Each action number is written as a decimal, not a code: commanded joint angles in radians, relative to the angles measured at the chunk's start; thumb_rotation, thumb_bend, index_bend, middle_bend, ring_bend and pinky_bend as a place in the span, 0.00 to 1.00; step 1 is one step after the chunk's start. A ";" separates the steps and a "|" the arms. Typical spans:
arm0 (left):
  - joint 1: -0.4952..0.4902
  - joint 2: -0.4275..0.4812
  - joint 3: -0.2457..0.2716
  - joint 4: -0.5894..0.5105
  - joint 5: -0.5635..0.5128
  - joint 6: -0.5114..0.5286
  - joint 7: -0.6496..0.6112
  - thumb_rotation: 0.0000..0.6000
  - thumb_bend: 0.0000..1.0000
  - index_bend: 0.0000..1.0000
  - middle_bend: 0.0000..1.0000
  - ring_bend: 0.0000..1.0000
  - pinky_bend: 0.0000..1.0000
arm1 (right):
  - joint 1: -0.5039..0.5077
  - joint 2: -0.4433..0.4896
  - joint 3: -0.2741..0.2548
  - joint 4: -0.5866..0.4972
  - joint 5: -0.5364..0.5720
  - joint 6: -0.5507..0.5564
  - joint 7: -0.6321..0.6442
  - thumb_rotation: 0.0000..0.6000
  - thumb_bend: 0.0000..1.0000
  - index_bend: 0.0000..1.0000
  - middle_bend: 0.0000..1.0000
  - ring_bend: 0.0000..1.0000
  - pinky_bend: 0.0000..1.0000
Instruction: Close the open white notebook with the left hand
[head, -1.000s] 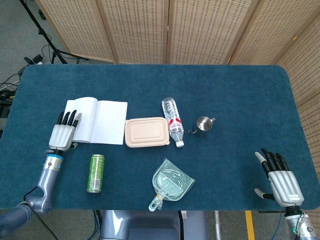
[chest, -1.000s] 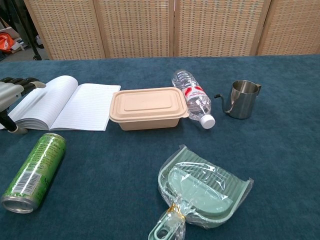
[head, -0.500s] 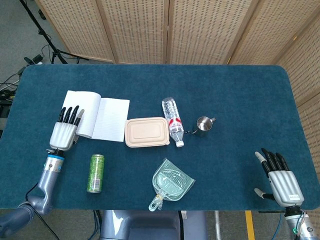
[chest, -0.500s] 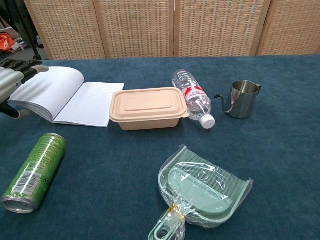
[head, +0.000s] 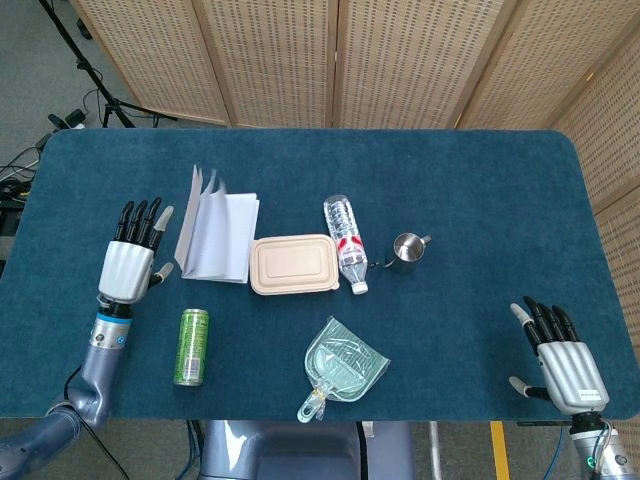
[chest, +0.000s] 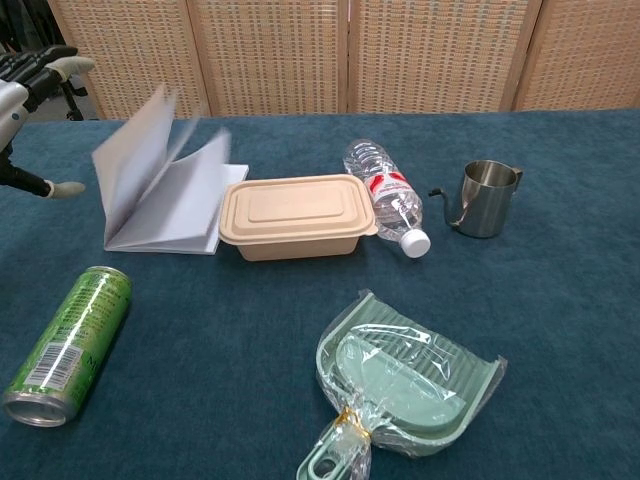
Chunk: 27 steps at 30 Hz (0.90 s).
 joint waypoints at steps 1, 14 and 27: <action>-0.006 -0.010 -0.012 -0.007 0.011 0.036 -0.029 1.00 0.00 0.00 0.00 0.00 0.00 | -0.001 0.001 0.000 -0.001 -0.001 0.002 0.000 1.00 0.00 0.00 0.00 0.00 0.00; 0.180 0.166 0.075 -0.346 -0.046 0.018 0.143 1.00 0.00 0.00 0.00 0.00 0.00 | -0.001 0.003 0.009 0.005 0.021 -0.001 0.007 1.00 0.00 0.00 0.00 0.00 0.00; 0.302 0.580 0.200 -0.991 -0.142 -0.100 0.362 1.00 0.00 0.00 0.00 0.00 0.00 | 0.005 -0.010 0.012 0.009 0.035 -0.014 -0.026 1.00 0.00 0.00 0.00 0.00 0.00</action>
